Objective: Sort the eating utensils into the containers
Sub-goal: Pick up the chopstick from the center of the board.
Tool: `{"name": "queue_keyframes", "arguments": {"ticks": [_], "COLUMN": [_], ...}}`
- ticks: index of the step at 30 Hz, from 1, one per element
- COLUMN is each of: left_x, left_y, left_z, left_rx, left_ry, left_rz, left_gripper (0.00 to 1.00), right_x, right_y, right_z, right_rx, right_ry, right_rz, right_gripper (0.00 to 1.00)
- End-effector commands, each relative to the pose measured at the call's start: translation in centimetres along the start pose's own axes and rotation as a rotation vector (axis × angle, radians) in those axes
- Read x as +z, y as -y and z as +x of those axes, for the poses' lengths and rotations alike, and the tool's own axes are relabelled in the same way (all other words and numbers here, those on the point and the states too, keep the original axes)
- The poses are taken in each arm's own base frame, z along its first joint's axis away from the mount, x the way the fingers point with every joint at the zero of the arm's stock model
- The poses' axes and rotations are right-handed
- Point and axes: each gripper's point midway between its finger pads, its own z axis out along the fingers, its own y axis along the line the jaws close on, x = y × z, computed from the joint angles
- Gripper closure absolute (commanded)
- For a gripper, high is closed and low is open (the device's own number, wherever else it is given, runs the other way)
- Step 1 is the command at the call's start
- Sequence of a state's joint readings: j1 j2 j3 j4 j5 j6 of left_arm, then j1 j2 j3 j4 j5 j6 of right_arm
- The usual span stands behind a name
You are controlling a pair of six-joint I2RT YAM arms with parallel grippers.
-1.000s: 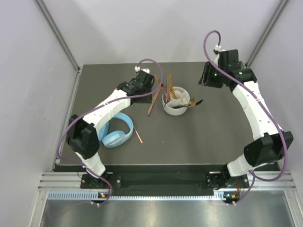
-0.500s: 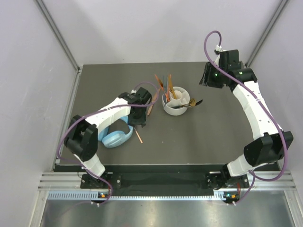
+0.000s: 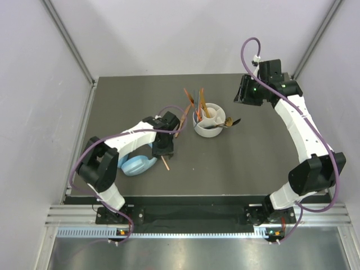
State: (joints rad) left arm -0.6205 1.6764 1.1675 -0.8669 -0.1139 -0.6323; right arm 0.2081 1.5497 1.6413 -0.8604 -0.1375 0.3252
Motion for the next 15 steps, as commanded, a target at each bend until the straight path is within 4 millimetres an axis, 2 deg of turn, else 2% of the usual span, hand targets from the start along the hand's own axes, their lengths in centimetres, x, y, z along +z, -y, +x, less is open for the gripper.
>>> {"name": "queue_keyframes", "arguments": {"ticks": [1,7,15], "left_x": [1.1,2.4,2.9], "left_y": [1.8,1.7,1.0], "left_z": [-0.3,0.3,0.4], "left_rx": [-0.019,-0.033,-0.048], "left_ry": [0.015,-0.009,0.003], "left_rz": [0.056,0.039,0.009], "left_gripper": [0.50,0.51,0.51], "right_x": [-0.5,-1.0,-0.9], "right_y": [0.3,0.8,1.2], "right_z": [0.0,0.6,1.5], "right_rx": [0.010,0.005,0.004], "right_ry": [0.012,0.012,-0.002], "right_rz": [0.002,0.021,0.032], "right_gripper": [0.53,0.53,0.53]}}
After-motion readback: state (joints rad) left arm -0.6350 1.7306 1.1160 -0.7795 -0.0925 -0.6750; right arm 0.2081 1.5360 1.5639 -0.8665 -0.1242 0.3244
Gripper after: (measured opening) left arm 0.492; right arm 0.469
